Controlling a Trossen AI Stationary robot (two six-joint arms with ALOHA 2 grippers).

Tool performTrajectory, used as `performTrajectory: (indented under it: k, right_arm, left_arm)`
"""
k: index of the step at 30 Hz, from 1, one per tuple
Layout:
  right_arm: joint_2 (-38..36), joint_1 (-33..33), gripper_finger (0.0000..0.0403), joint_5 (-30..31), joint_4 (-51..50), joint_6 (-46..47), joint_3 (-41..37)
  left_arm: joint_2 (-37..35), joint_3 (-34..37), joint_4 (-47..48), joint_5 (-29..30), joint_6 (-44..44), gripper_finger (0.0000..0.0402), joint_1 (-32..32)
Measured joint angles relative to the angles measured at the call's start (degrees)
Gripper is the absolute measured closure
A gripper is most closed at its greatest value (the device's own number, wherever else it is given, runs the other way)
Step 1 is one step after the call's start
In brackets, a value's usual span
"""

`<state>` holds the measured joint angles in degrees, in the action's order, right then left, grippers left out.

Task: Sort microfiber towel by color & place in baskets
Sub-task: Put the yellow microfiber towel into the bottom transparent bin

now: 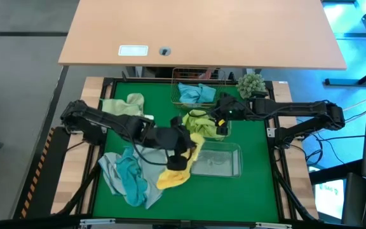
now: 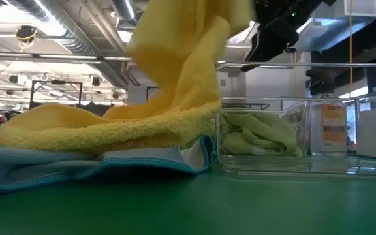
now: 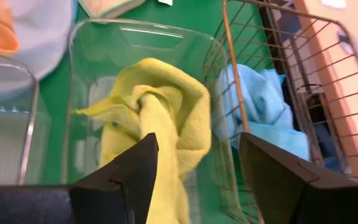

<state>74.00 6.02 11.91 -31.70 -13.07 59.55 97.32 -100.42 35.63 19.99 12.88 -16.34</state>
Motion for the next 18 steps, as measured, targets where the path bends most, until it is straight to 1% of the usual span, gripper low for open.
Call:
performTrajectory:
  k: [2, 5, 10, 14, 18]
  right_arm:
    - [0.0, 0.0, 0.0178, 0.9, -0.1, -0.7, 0.1]
    - [0.0, 0.0, 0.0178, 1.5, -0.3, -0.9, 0.1]
    - [0.0, 0.0, 0.0178, 1.6, -1.3, -1.9, 0.1]
    - [-0.6, 0.0, 0.0178, 2.3, -2.1, -2.3, 0.1]
    - [-1.4, 0.0, 0.0178, 5.7, -3.2, -2.6, 0.1]
  left_arm:
    - [0.0, 0.0, -4.0, -0.4, -2.4, 0.0401, 0.9]
    - [0.0, 0.0, -9.5, -3.0, -5.3, 0.0401, 2.3]
    - [0.0, 0.0, -16.7, -8.6, -6.0, 0.0401, 4.4]
    - [0.0, 0.0, -19.3, -9.4, -6.7, 0.0401, 5.4]
    - [1.0, -0.1, -23.2, -10.0, -9.0, 0.0401, 5.5]
